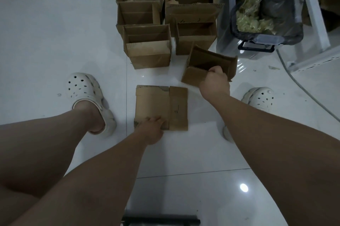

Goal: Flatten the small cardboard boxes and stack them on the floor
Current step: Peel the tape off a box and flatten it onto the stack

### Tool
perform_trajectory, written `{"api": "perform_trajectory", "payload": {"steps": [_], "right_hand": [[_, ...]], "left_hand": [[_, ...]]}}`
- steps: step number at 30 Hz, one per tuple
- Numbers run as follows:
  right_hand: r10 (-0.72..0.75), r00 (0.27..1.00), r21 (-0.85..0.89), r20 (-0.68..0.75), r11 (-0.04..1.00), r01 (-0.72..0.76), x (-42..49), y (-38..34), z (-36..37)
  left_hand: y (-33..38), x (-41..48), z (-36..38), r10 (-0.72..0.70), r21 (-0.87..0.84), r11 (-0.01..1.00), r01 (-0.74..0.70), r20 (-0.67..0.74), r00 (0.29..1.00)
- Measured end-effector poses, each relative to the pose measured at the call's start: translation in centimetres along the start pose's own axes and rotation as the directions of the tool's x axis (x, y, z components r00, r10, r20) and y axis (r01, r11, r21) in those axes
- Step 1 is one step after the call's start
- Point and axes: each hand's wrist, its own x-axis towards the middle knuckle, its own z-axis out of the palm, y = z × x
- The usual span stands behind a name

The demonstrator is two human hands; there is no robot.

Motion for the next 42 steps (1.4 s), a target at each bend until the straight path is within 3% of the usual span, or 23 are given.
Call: {"api": "perform_trajectory", "payload": {"steps": [5, 7, 11, 13, 14, 16, 17, 21, 23, 28, 30, 34, 42], "right_hand": [[0.126, 0.955, 0.097, -0.268, 0.99, -0.104, -1.4, -0.4, -0.6], [0.141, 0.948, 0.192, -0.284, 0.977, -0.088, -1.8, -0.5, -1.1], [0.1, 0.987, 0.481, -0.128, 0.876, -0.026, -1.9, -1.0, -2.2], [0.124, 0.992, 0.71, 0.014, 0.698, -0.097, -1.9, -1.5, -2.9], [0.147, 0.986, 0.789, 0.075, 0.596, -0.148, -1.9, -1.6, -3.2], [0.23, 0.96, 0.87, 0.16, 0.425, -0.247, -1.6, -1.4, -3.7], [0.278, 0.94, 0.882, 0.199, 0.367, -0.296, -1.5, -1.1, -3.8], [0.342, 0.891, 0.877, 0.3, 0.268, -0.398, -1.5, 0.2, -3.2], [0.368, 0.869, 0.867, 0.33, 0.247, -0.434, -1.7, 0.6, -2.6], [0.358, 0.86, 0.866, 0.364, 0.208, -0.454, -1.8, 1.8, -1.7], [0.325, 0.868, 0.846, 0.375, 0.264, -0.464, -1.8, 2.2, -1.7], [0.223, 0.883, 0.745, 0.413, 0.475, -0.468, -1.9, 2.6, -1.4], [0.056, 0.823, 0.618, 0.565, 0.632, -0.467, -3.2, 1.9, -0.7]], "left_hand": [[0.9, 0.3, -0.3, -0.018, -0.181, 0.983, 0.003, -0.082, 0.996], [1.2, 0.4, -0.6, -0.09, -0.397, 0.916, 0.049, -0.086, 0.992], [1.3, 0.3, -2.2, -0.302, -0.835, 0.514, 0.195, 0.037, 0.953], [1.0, 0.4, -3.1, -0.357, -0.938, 0.292, 0.185, 0.073, 0.931], [0.9, 0.4, -3.6, -0.381, -0.976, 0.135, 0.174, 0.111, 0.918], [0.6, 0.2, -4.6, -0.372, -0.976, -0.19, 0.11, 0.175, 0.911], [0.4, 0.2, -5.0, -0.349, -0.952, -0.3, 0.063, 0.171, 0.922], [0.7, -0.1, -7.2, -0.132, -0.84, -0.529, -0.124, -0.063, 0.989], [1.3, -0.7, -8.9, -0.055, -0.864, -0.483, -0.143, -0.133, 0.99], [1.6, -1.4, -11.5, 0.062, -0.956, -0.195, -0.219, -0.235, 0.97], [1.3, -1.6, -11.9, 0.086, -0.97, -0.128, -0.205, -0.217, 0.972], [1.4, -2.1, -12.3, 0.133, -0.991, -0.049, -0.123, -0.128, 0.983], [2.2, -2.3, -12.2, 0.15, -0.956, 0.285, -0.073, -0.031, 0.988]]}}
